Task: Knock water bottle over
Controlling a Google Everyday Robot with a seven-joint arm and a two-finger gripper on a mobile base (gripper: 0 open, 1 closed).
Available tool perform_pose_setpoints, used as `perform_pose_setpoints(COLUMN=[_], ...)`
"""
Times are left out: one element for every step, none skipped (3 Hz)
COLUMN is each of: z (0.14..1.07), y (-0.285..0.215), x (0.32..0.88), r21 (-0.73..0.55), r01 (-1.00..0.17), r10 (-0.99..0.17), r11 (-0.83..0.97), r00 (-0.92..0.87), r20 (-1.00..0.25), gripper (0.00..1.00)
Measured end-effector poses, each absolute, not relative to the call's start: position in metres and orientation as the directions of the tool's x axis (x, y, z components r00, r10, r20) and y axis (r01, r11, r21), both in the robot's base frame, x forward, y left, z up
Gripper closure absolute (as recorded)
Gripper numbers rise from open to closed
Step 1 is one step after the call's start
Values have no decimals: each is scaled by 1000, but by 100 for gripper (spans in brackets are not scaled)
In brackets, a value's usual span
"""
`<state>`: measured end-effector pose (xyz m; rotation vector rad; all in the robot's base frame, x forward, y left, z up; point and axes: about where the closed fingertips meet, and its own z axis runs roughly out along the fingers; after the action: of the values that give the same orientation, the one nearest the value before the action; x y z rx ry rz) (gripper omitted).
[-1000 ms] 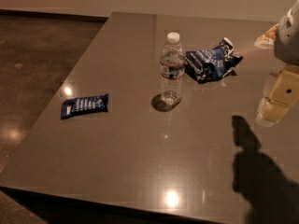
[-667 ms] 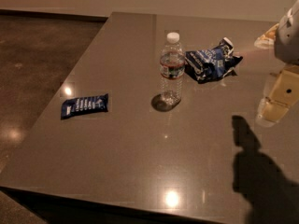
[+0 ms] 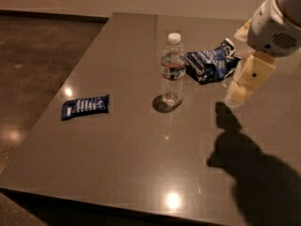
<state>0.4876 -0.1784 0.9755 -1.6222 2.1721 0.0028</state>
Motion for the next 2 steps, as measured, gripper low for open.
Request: perform_pose_setpoints(z=[968,955], y=[-162,-139], x=[511,529], r21=[-239,-214], r01=[-904,-899], r10=[-888,-850], r11=[353,382], r00=[-243,-251], r20=[-391,-463], gripper=[0,0])
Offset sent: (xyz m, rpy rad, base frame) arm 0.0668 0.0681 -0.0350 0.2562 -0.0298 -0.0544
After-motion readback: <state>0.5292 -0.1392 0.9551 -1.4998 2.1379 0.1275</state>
